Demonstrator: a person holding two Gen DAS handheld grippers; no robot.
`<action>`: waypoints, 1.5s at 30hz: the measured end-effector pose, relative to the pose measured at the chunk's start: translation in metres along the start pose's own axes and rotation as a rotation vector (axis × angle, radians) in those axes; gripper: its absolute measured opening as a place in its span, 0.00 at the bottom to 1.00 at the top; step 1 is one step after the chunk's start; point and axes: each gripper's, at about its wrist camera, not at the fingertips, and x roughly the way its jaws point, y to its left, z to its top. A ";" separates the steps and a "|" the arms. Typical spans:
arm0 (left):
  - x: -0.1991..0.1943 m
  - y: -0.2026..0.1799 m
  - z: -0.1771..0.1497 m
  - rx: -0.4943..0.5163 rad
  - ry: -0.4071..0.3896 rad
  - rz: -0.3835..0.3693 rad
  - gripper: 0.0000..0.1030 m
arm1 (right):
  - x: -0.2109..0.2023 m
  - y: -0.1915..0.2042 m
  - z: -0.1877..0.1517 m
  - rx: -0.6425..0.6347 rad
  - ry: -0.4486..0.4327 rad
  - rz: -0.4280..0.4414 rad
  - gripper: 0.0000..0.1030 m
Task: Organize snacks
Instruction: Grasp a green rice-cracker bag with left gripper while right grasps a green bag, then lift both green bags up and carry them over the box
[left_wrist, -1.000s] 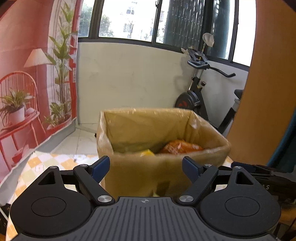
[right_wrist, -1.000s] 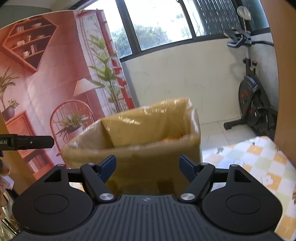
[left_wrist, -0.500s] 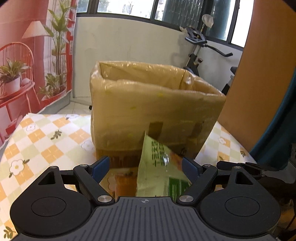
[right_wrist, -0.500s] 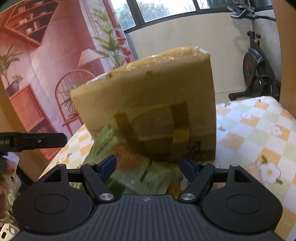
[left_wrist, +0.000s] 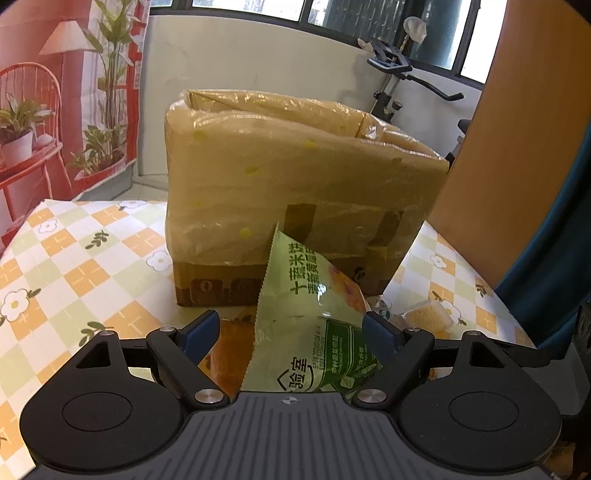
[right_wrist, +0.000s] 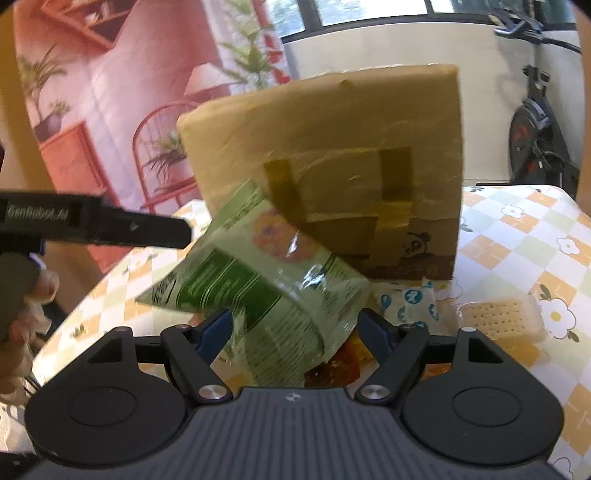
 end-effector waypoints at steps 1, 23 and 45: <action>0.001 0.000 -0.001 0.000 0.002 0.000 0.83 | 0.002 0.001 -0.001 -0.004 0.007 0.005 0.75; 0.021 0.006 -0.021 -0.091 0.044 -0.036 0.65 | 0.039 -0.005 -0.014 0.079 0.088 0.050 0.75; 0.010 0.006 -0.033 -0.131 0.031 -0.074 0.54 | 0.021 -0.008 -0.010 0.097 0.003 0.077 0.49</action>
